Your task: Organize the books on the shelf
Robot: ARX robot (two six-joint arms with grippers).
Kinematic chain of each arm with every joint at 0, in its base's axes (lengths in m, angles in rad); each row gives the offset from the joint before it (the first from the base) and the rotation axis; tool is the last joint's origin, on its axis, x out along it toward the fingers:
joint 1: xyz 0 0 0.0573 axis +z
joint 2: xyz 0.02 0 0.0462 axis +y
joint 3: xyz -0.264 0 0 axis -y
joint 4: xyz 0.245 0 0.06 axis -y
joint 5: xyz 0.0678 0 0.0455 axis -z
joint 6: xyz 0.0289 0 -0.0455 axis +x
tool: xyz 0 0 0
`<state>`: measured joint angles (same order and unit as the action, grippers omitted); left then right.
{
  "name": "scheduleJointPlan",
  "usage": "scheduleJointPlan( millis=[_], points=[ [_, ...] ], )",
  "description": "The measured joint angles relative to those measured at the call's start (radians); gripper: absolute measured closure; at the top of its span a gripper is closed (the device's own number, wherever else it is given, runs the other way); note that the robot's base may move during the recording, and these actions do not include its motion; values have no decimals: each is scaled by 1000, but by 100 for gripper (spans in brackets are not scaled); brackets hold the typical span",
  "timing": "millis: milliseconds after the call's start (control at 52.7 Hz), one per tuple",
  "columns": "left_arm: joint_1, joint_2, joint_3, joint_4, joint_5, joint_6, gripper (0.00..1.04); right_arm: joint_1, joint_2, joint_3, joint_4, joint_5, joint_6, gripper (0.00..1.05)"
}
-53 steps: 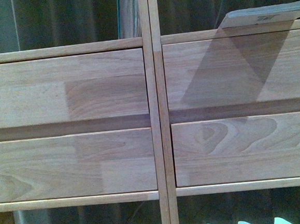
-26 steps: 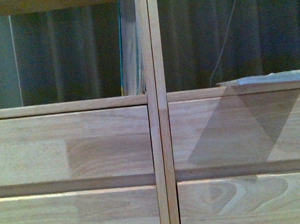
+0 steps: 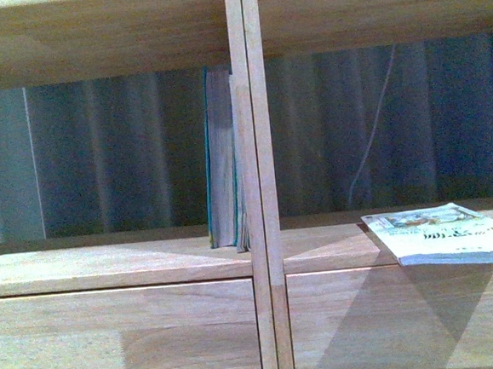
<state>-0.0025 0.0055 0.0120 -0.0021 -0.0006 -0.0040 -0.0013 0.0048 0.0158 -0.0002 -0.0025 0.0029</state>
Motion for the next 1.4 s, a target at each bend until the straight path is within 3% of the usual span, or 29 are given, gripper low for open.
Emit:
scheduleJointPlan(
  millis=[171,247,303,360,474,550,834,1062,1403],
  points=[
    [0,0,0,0,0,0,7,-1,0,0,-1,-5,2,7],
    [0,0,0,0,0,0,7,-101,56,18,2,-273,111,7],
    [0,0,0,0,0,0,7,-147,126,72,58,-365,216,7],
    [0,0,0,0,0,0,7,-141,221,154,151,-391,322,7],
    [0,0,0,0,0,0,7,-96,409,270,305,-355,483,7],
    [0,0,0,0,0,0,7,-36,624,383,453,-304,682,7],
    [0,0,0,0,0,0,7,62,1118,580,634,-211,1105,7],
    [0,0,0,0,0,0,7,91,1343,640,702,-143,1184,7],
    [0,0,0,0,0,0,7,61,1567,683,775,-93,1214,7]
  ],
)
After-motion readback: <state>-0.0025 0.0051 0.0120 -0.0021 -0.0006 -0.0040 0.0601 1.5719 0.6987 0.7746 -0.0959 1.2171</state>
